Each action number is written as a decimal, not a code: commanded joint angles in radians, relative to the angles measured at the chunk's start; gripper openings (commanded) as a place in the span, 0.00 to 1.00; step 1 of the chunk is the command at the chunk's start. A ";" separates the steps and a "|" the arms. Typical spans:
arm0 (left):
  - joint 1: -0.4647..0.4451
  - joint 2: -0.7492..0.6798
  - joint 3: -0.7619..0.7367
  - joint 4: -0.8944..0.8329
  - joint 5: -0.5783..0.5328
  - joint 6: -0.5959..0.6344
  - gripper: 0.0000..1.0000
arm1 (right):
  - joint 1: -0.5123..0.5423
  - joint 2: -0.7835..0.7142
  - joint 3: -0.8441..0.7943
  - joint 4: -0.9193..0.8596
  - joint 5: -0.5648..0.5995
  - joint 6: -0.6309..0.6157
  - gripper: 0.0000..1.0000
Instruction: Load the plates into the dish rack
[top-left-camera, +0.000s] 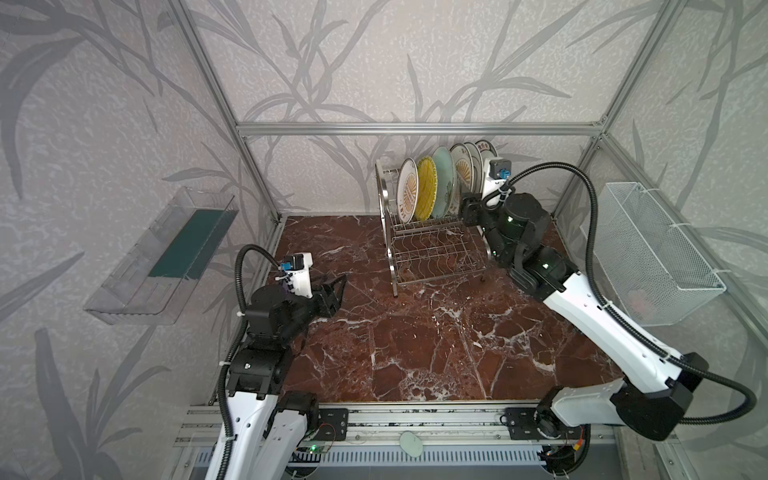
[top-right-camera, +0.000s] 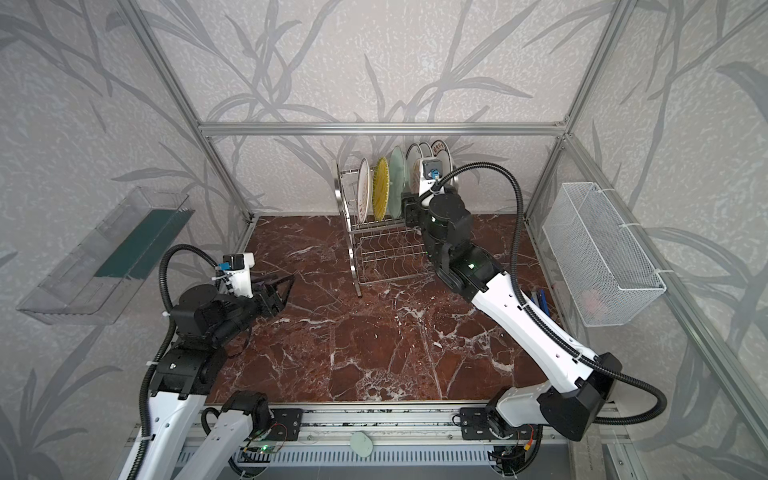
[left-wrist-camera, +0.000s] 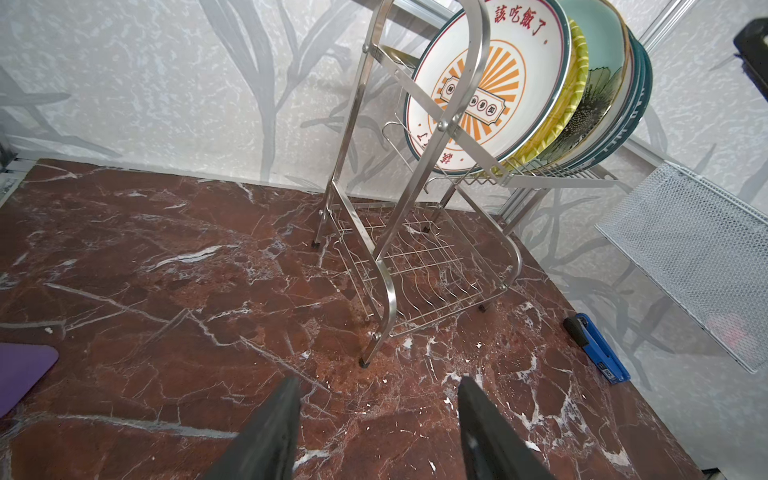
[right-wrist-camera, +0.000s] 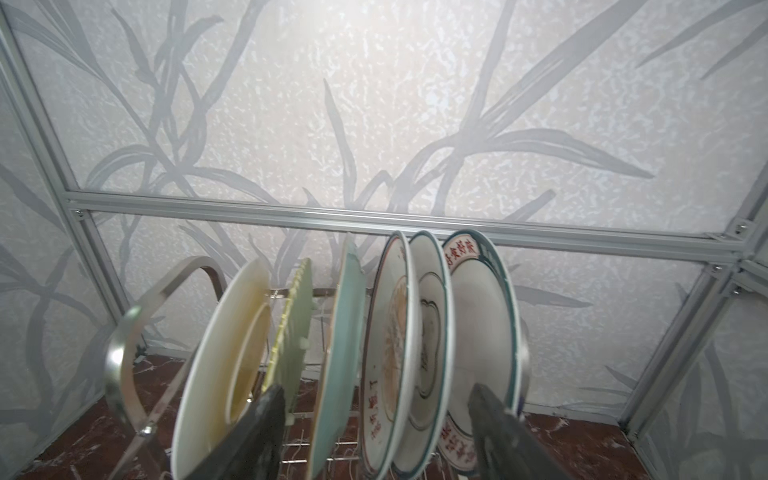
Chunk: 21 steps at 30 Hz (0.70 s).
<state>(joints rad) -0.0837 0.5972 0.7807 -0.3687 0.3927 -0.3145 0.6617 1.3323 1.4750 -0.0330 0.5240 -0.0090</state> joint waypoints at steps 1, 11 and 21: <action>0.006 0.008 0.005 -0.027 -0.056 0.012 0.59 | -0.057 -0.084 -0.064 -0.054 -0.038 0.028 0.70; 0.007 0.035 0.020 -0.061 -0.124 0.031 0.59 | -0.247 -0.273 -0.301 -0.198 -0.144 0.126 0.70; 0.007 0.031 0.005 -0.046 -0.181 0.032 0.60 | -0.340 -0.391 -0.532 -0.235 -0.189 0.198 0.75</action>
<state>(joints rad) -0.0830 0.6353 0.7807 -0.4145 0.2466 -0.3004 0.3386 0.9722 0.9726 -0.2501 0.3462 0.1478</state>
